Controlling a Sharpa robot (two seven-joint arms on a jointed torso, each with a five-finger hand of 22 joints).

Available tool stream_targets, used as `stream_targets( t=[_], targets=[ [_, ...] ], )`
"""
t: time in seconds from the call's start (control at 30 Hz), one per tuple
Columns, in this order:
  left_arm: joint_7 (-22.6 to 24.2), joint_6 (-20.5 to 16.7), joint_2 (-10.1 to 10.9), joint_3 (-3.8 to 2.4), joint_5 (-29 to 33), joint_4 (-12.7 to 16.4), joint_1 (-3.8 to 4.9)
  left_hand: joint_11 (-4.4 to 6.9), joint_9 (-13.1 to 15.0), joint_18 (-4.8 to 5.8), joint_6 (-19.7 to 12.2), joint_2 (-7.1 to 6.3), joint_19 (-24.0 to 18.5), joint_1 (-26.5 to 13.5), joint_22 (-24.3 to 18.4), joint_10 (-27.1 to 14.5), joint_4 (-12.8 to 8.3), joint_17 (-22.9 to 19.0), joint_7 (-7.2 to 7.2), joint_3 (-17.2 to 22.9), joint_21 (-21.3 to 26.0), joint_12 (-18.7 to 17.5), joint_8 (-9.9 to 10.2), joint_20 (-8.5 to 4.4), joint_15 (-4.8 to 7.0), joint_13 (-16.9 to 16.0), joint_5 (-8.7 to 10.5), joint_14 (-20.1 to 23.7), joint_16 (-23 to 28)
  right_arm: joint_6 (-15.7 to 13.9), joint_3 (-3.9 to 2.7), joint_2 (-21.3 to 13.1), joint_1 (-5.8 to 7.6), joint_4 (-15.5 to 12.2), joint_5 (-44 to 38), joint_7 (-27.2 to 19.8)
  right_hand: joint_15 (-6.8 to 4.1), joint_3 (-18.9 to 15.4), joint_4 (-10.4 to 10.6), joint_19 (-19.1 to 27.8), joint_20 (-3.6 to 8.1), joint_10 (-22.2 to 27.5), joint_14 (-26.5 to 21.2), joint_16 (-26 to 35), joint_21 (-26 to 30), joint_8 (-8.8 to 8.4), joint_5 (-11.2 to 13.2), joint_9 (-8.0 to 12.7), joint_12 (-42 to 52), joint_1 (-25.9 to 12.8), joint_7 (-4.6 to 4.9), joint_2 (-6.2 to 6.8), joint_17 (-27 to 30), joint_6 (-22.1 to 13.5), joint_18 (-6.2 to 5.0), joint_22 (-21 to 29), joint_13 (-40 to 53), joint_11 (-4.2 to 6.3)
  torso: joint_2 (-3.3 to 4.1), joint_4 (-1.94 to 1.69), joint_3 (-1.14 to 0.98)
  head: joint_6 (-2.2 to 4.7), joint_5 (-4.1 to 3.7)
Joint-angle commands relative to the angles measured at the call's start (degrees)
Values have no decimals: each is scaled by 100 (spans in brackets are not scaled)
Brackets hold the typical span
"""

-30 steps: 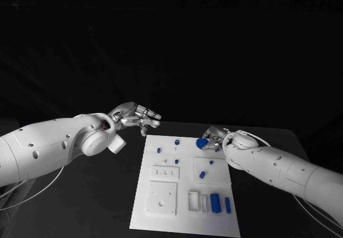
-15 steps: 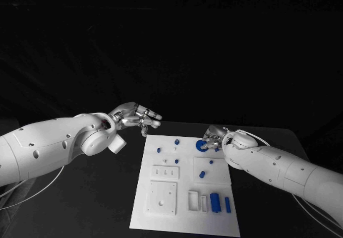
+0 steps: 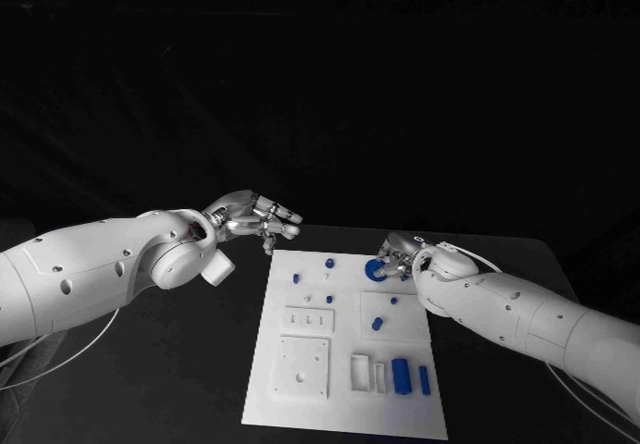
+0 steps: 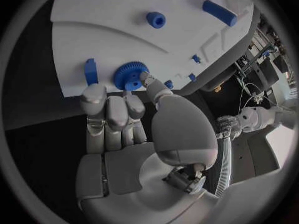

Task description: Assemble the parts on the task board

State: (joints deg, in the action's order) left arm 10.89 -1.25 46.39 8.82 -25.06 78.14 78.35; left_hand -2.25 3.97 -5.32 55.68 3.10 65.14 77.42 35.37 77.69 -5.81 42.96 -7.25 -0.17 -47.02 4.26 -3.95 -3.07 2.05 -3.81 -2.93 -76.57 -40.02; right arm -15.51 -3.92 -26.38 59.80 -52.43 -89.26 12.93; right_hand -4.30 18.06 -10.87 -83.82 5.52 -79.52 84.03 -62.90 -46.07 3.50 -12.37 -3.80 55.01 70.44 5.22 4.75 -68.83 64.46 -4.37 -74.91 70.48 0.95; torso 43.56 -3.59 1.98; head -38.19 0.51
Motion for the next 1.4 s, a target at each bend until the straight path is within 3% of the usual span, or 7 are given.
stream_targets(
  t=[0.03,0.27,0.73,0.9,1.03,1.2,1.4],
  targets=[
    [2,107,-4,-4,-27,18,7,-5,-2,-85,9,-48,15,-22,9,-51,41,-7,-30,-9,29,-23,17,5,-16,6,-18,-13,40,25,46,7,-77,-18,-327,68,-18,-1,-88,21,11,77,-12,58,75,7,-12,-3,-57,63,-21,123,33,-42,67,-551,-31,-3,1,1,0,-16,5],
    [-13,116,2,-4,-56,28,7,-8,-3,-88,-2,-44,25,-27,19,-58,55,-3,-32,-8,41,-22,18,6,-17,6,-17,-20,44,57,65,-14,-112,-47,-370,34,4,-158,-157,40,-17,134,-15,157,273,6,-196,-2,-161,123,42,176,81,-264,35,-523,-114,-40,1,6,-2,-17,-11],
    [-34,139,2,-3,-85,34,7,-8,-3,-92,-12,-42,41,-23,35,-61,64,5,-34,-4,49,-20,19,5,-16,6,-17,-34,41,69,76,-22,-184,-36,-370,36,-5,-138,-149,31,-10,148,-12,178,325,9,-217,-9,-184,109,16,133,77,-162,37,-520,-147,-24,1,3,-3,-4,-34],
    [-35,142,1,-3,-89,35,7,-8,-3,-92,-12,-42,41,-23,35,-61,64,5,-34,-4,49,-20,19,5,-16,6,-17,-34,41,-83,80,-18,-192,-20,-407,88,-27,241,-203,20,11,156,-8,181,318,6,-45,-12,-194,83,-32,2,64,33,48,-528,-163,10,1,2,2,7,-31],
    [-39,141,3,-3,-101,35,7,-9,-2,-96,-10,-40,48,-24,62,-65,80,17,-33,-3,61,-18,17,7,-17,5,-17,-32,40,-255,81,-12,-194,-19,-472,111,-43,511,-202,20,30,155,-4,190,316,11,-18,-19,-202,-33,-73,21,62,207,62,-527,-174,34,2,-1,-1,6,-29],
    [-37,146,-3,-3,-108,32,7,-9,-2,-96,-10,-40,48,-24,62,-65,80,17,-33,-3,61,-18,17,7,-17,5,-17,-32,40,-539,82,11,-194,-17,-642,108,-57,543,-101,15,41,143,0,199,321,14,285,-53,-207,-76,-136,-17,64,404,76,-523,-182,64,-2,-1,3,11,-30],
    [-34,149,-8,-3,-94,27,7,-10,-2,-96,-11,-38,49,-34,80,-65,99,21,-33,-5,75,-18,18,8,-18,5,-17,-32,46,-809,81,-1,-181,-174,-784,123,-64,609,-22,4,52,132,5,201,311,11,303,-53,-210,-51,-148,49,63,447,87,-527,-189,70,-5,4,3,23,1]
  ],
)
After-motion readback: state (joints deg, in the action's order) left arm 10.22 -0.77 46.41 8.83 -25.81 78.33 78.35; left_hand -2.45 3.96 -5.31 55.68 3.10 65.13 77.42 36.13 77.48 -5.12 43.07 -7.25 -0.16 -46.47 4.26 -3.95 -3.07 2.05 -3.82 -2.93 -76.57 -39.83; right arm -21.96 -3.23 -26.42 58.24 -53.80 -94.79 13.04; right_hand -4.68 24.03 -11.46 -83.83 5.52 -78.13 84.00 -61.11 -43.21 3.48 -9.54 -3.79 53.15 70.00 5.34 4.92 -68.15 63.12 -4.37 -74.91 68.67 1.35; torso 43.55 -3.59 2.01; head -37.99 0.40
